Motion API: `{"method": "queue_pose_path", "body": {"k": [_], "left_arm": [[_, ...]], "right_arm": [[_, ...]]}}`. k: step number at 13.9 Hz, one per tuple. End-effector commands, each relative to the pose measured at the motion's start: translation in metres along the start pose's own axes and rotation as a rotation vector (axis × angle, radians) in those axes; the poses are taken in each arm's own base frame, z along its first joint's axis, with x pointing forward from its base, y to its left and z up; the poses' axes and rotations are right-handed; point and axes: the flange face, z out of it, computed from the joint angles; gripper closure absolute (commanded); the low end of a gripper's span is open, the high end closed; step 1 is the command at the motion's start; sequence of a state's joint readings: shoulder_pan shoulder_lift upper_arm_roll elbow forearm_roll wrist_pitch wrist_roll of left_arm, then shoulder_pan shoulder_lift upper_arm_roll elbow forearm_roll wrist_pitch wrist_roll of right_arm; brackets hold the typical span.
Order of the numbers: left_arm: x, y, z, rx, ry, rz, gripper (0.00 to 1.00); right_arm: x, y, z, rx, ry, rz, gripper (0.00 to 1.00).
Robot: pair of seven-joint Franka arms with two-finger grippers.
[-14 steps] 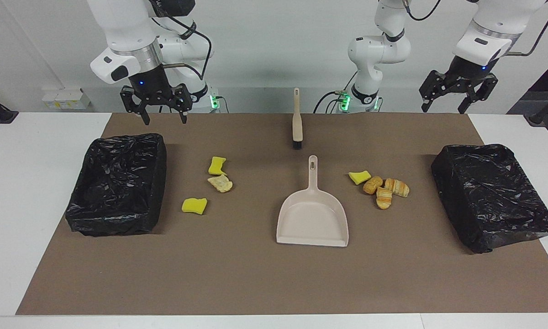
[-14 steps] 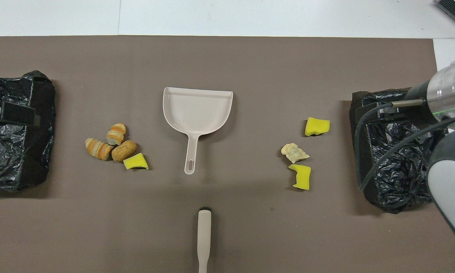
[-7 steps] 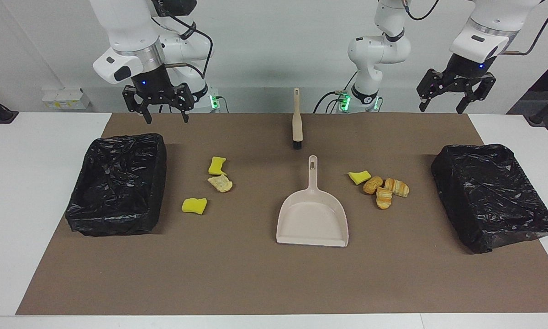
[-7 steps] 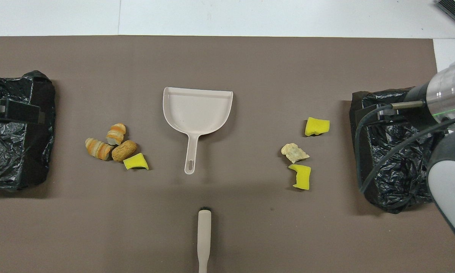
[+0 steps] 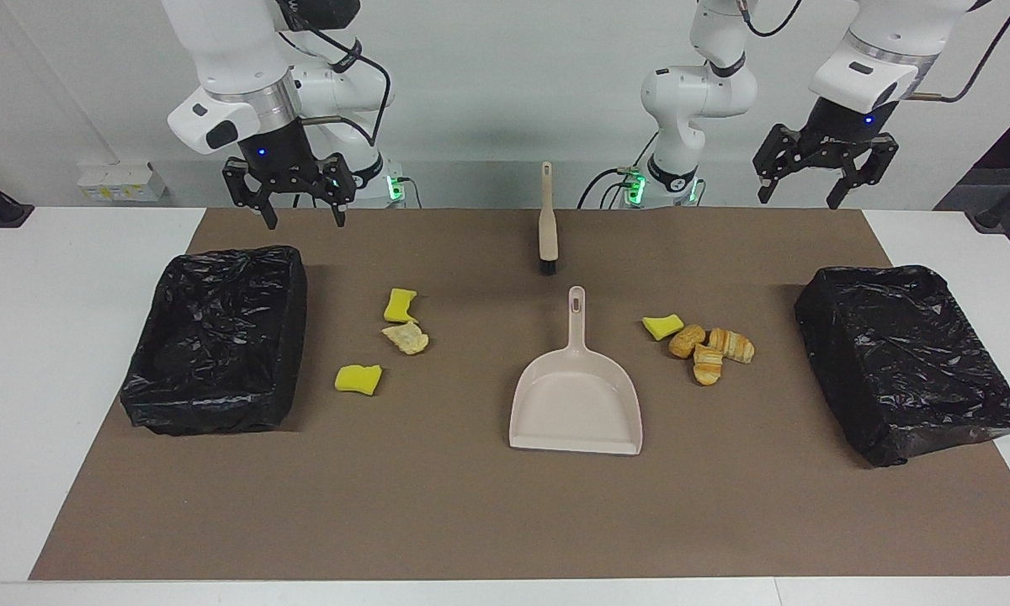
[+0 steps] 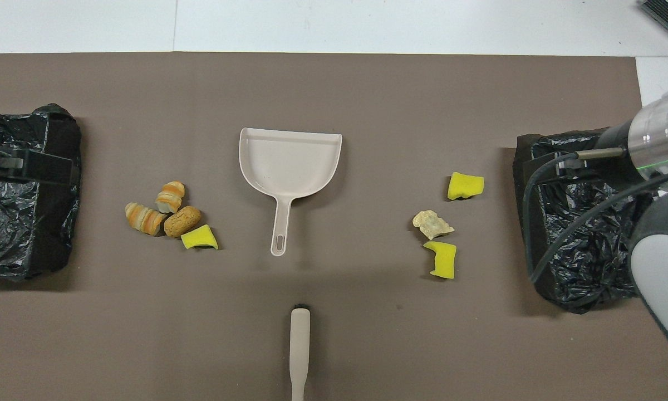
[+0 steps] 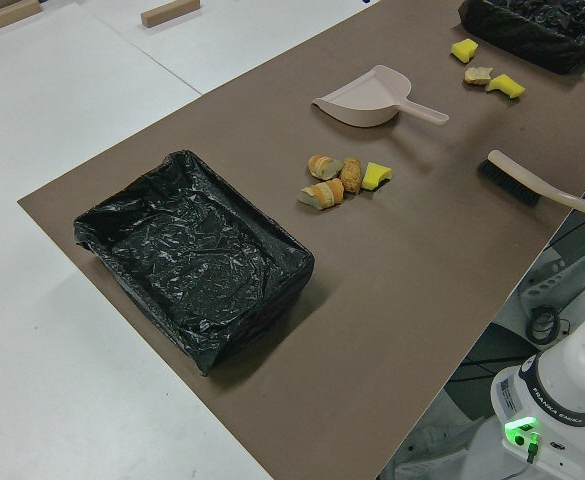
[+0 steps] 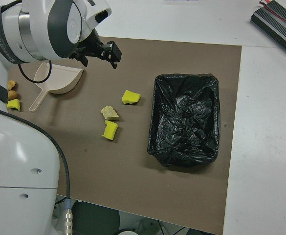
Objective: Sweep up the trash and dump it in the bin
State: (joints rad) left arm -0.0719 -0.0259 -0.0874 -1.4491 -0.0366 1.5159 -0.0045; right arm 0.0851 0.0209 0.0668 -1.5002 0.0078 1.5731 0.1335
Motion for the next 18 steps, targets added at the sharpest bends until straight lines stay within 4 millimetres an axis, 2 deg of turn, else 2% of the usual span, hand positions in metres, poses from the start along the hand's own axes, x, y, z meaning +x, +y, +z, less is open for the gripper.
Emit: {"method": "queue_pose_path", "body": {"k": [1,4,5,8,11,12,13,14,15,17,18], "left_arm": [[-0.010,0.007,0.000,-0.026,0.001,0.018,0.00],[-0.029,0.039,0.015,-0.027,-0.025,0.072,0.00],[-0.040,0.055,0.022,-0.027,-0.034,0.104,0.00],[-0.093,0.110,0.054,-0.023,-0.083,0.210,0.00],[-0.151,0.152,0.085,-0.033,-0.112,0.281,0.00],[-0.170,0.167,0.093,-0.027,-0.124,0.281,0.00],[-0.186,0.178,0.102,-0.022,-0.139,0.286,0.00],[-0.203,0.188,0.111,-0.016,-0.155,0.291,0.00],[-0.218,0.199,0.121,-0.009,-0.168,0.298,0.00],[-0.252,0.221,0.142,-0.031,-0.162,0.291,0.00],[-0.268,0.230,0.152,-0.041,-0.158,0.294,0.00]], "right_arm": [[-0.003,0.000,-0.002,0.016,0.012,0.009,0.00],[0.001,-0.010,0.002,0.018,0.024,0.001,0.00],[0.001,-0.023,0.005,0.022,0.024,-0.022,0.00],[0.008,-0.052,0.020,0.028,0.034,-0.026,0.00],[0.022,-0.106,0.049,0.042,0.063,0.008,0.00],[0.025,-0.118,0.059,0.048,0.064,0.018,0.00],[0.028,-0.131,0.075,0.034,0.051,0.021,0.00],[0.028,-0.155,0.095,0.028,0.024,-0.002,0.00],[0.033,-0.174,0.106,0.033,0.026,-0.005,0.00],[0.048,-0.196,0.122,0.046,0.036,0.034,0.00],[0.049,-0.204,0.128,0.047,0.032,0.029,0.00]]}}
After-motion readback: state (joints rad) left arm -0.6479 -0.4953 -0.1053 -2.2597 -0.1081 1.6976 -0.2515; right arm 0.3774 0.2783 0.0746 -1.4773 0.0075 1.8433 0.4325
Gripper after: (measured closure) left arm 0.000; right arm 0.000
